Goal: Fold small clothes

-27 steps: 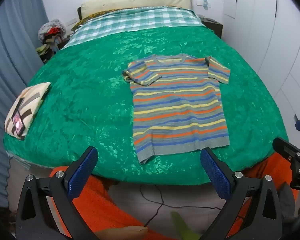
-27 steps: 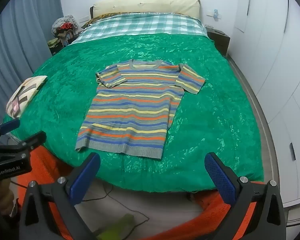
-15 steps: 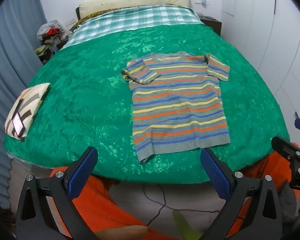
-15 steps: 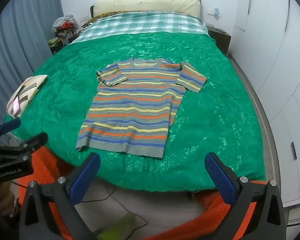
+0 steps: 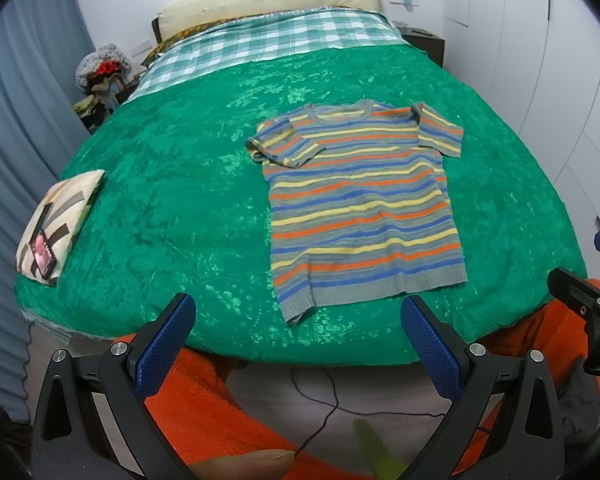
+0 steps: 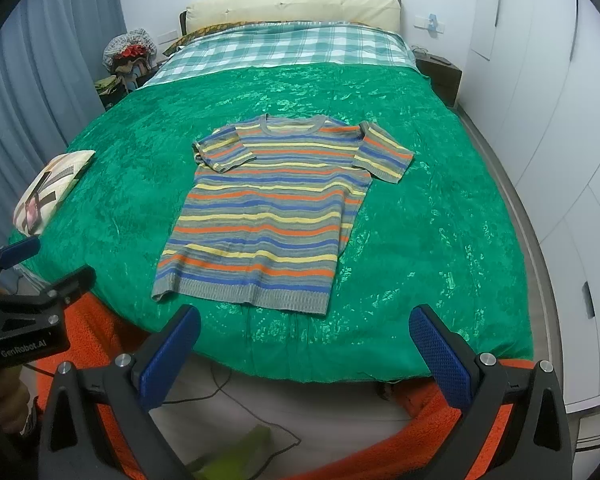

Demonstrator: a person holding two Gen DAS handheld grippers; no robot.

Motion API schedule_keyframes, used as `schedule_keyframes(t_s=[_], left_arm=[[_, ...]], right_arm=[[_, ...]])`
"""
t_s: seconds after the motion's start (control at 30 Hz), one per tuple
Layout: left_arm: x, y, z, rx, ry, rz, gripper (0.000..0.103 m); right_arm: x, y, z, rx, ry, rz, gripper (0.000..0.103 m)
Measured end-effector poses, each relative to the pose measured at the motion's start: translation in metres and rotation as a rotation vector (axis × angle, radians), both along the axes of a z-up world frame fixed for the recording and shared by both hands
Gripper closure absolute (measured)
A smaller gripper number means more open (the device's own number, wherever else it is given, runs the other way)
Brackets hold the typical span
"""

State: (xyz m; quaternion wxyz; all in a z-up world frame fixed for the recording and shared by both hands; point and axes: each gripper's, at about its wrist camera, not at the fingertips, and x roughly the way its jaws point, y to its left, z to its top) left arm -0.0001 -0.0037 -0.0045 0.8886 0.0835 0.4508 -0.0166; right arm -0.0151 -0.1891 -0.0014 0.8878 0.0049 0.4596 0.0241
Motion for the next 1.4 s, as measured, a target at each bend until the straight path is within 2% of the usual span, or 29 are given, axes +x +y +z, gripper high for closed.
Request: schedule_keyframes(t_s=[0.53, 0.8, 1.13, 1.3, 1.4], left_arm=[[0.000, -0.001, -0.001, 0.007, 0.008, -0.004, 0.001], [0.005, 0.007, -0.009, -0.037, 0.049, 0.016, 0.001], [0.009, 0.004, -0.020, -0.039, 0.095, 0.004, 0.001], [0.025, 0.026, -0.034, -0.099, 0.123, 0.046, 0.001], [0.047, 0.054, -0.064, -0.138, 0.141, 0.080, 0.001]], right_arm=[[0.001, -0.001, -0.002, 0.005, 0.005, -0.003, 0.000], [0.002, -0.004, -0.002, 0.016, 0.006, -0.009, 0.000], [0.003, -0.006, -0.004, 0.029, 0.007, -0.013, 0.000], [0.004, -0.011, -0.007, 0.046, -0.012, -0.013, 0.000], [0.014, -0.031, -0.018, 0.044, -0.050, -0.029, 0.000]])
